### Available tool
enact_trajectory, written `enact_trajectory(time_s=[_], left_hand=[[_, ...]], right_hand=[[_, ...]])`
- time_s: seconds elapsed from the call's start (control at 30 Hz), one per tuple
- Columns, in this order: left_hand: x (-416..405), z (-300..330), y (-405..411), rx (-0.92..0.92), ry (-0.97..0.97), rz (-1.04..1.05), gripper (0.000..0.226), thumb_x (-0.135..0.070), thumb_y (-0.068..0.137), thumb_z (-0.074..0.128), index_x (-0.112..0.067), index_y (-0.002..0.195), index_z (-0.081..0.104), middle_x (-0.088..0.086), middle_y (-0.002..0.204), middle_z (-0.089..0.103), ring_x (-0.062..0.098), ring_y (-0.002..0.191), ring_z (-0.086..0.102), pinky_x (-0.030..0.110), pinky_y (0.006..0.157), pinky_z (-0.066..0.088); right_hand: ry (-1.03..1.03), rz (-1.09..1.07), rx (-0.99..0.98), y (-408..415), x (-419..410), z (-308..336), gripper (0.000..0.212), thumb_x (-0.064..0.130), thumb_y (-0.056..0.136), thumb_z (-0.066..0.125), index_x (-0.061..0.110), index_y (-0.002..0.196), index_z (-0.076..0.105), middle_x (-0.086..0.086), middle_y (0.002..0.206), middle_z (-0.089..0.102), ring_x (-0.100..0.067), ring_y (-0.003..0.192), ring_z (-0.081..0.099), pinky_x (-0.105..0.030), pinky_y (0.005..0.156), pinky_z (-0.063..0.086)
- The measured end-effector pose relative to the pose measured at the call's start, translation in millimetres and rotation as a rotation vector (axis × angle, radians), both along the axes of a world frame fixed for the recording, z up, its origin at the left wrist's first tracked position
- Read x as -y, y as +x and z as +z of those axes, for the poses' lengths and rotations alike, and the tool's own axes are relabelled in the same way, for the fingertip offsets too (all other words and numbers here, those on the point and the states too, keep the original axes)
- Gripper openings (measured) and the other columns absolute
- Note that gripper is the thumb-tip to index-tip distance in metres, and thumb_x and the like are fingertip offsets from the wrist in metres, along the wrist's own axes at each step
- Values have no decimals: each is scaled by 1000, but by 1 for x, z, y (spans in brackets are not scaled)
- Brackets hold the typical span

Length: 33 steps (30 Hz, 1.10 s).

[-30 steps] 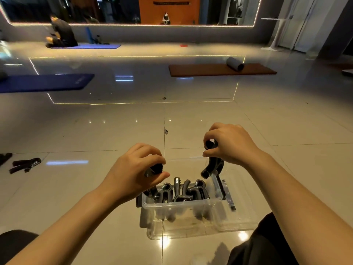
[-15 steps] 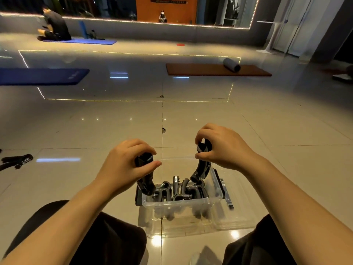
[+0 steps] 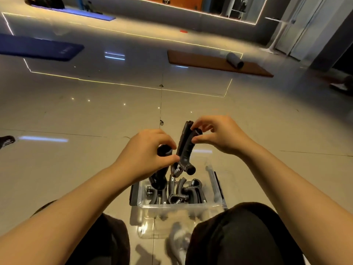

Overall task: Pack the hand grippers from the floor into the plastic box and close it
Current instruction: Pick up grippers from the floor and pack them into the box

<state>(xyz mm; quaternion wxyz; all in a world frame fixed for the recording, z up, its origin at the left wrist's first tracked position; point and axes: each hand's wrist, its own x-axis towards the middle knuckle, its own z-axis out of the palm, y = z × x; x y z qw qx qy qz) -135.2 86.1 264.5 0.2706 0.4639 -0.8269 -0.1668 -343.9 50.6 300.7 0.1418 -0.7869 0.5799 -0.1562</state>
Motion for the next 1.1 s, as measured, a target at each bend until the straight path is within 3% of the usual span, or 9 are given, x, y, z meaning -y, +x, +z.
enact_trajectory(time_s=[0.33, 0.53, 0.63, 0.83, 0.97, 1.1], left_hand=[[65, -43, 10, 160, 262, -87, 15, -48, 74, 64, -40, 84, 56, -20, 92, 57, -5, 88, 53, 14, 81, 47], [88, -103, -6, -101, 466, -210, 12, -37, 75, 68, -35, 86, 70, -20, 91, 63, -3, 93, 57, 14, 81, 45], [105, -158, -15, -216, 509, -117, 18, -45, 75, 63, -36, 89, 70, -22, 93, 63, -3, 94, 58, 16, 82, 46], [100, -258, -12, -235, 281, 14, 20, -43, 79, 63, -33, 94, 71, -21, 103, 61, 5, 101, 57, 28, 87, 46], [98, -284, -5, -186, 170, -5, 22, -38, 82, 62, -23, 94, 73, -9, 105, 64, 14, 105, 57, 35, 87, 46], [90, -293, 3, -156, 82, -106, 16, -35, 86, 61, -26, 99, 62, -11, 108, 58, 18, 108, 55, 35, 85, 48]], right_hand=[[279, 60, -100, -16, 83, -130, 28, 14, 80, 72, 23, 106, 65, 8, 104, 63, -10, 93, 60, -30, 85, 53], [496, -33, 150, -43, 113, -214, 28, 11, 77, 76, 34, 88, 64, 10, 96, 66, -11, 85, 64, -30, 79, 53], [602, -70, 256, -50, 124, -251, 28, 9, 76, 76, 32, 87, 66, 8, 95, 68, -14, 82, 65, -31, 77, 54], [765, -170, 595, -60, 127, -298, 27, -4, 75, 72, 20, 88, 71, 6, 85, 68, -6, 71, 57, -16, 65, 48], [784, -145, 557, -58, 125, -305, 26, -5, 75, 71, 17, 90, 70, 6, 83, 69, -6, 72, 60, -17, 68, 51], [795, -145, 599, -54, 123, -309, 29, -6, 78, 69, 21, 89, 71, 6, 87, 70, -6, 76, 63, -17, 69, 51]])
